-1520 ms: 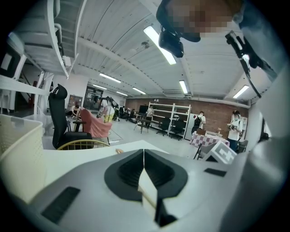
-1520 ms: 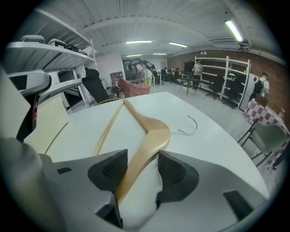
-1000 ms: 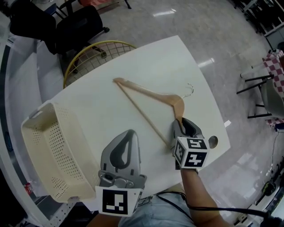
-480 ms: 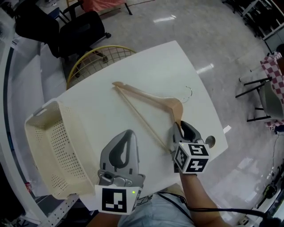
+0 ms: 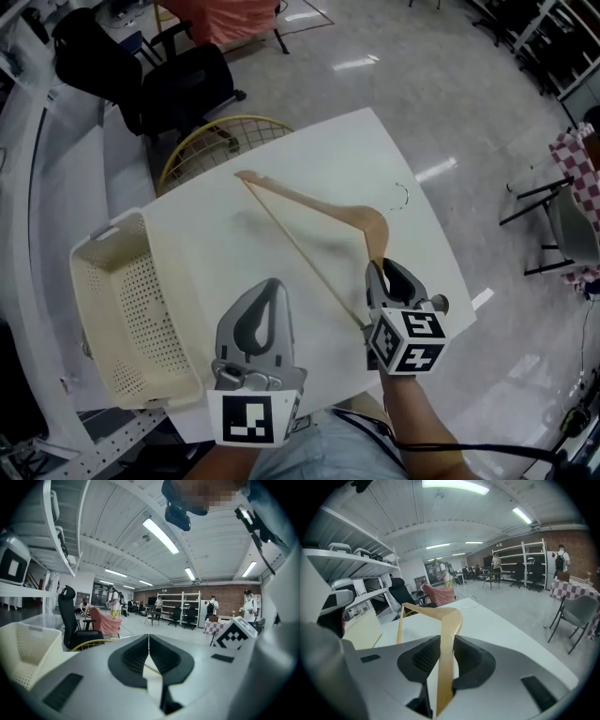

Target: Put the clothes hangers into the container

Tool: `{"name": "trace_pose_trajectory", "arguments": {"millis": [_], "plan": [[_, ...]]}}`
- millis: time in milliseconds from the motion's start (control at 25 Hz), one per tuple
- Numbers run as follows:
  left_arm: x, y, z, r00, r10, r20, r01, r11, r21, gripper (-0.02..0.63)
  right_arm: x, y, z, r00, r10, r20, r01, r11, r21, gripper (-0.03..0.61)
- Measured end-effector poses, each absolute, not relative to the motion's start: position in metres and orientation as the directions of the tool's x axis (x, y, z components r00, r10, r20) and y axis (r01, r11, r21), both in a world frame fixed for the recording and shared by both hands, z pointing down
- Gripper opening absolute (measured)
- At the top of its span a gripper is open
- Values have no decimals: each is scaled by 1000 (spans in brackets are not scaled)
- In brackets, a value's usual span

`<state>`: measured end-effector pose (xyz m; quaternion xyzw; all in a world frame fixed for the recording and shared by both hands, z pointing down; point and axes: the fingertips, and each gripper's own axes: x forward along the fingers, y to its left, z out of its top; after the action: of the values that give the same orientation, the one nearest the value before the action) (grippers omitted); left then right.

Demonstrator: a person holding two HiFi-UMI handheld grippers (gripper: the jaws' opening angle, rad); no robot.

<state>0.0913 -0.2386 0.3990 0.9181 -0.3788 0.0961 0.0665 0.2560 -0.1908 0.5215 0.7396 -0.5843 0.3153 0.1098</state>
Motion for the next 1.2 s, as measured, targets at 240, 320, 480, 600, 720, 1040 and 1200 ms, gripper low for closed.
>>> {"name": "trace_pose_trajectory", "arguments": {"millis": [240, 320, 480, 600, 720, 1040, 1200], "plan": [[78, -240, 366, 592, -793, 139, -800, -600, -14, 14, 248, -214, 473, 46, -869, 492, -947, -194, -254, 97], [74, -235, 353, 560, -819, 124, -825, -566, -11, 14, 242, -218, 456, 16, -886, 463, -954, -152, -259, 97], [66, -223, 325, 491, -869, 63, -868, -494, -46, 14, 234, -226, 425, -52, -913, 404, -964, -59, -258, 97], [56, -213, 306, 430, -903, 20, -900, -430, -72, 14, 227, -233, 404, -108, -927, 361, -966, 12, -257, 98], [42, -204, 293, 368, -930, -6, -927, -366, -86, 14, 215, -238, 388, -164, -930, 328, -964, 80, -255, 98], [10, -185, 276, 230, -973, -29, -966, -224, -128, 14, 177, -245, 373, -300, -908, 292, -940, 229, -254, 98], [-2, -181, 271, 186, -982, -34, -974, -179, -135, 12, 159, -251, 371, -352, -893, 282, -923, 281, -264, 97]]}}
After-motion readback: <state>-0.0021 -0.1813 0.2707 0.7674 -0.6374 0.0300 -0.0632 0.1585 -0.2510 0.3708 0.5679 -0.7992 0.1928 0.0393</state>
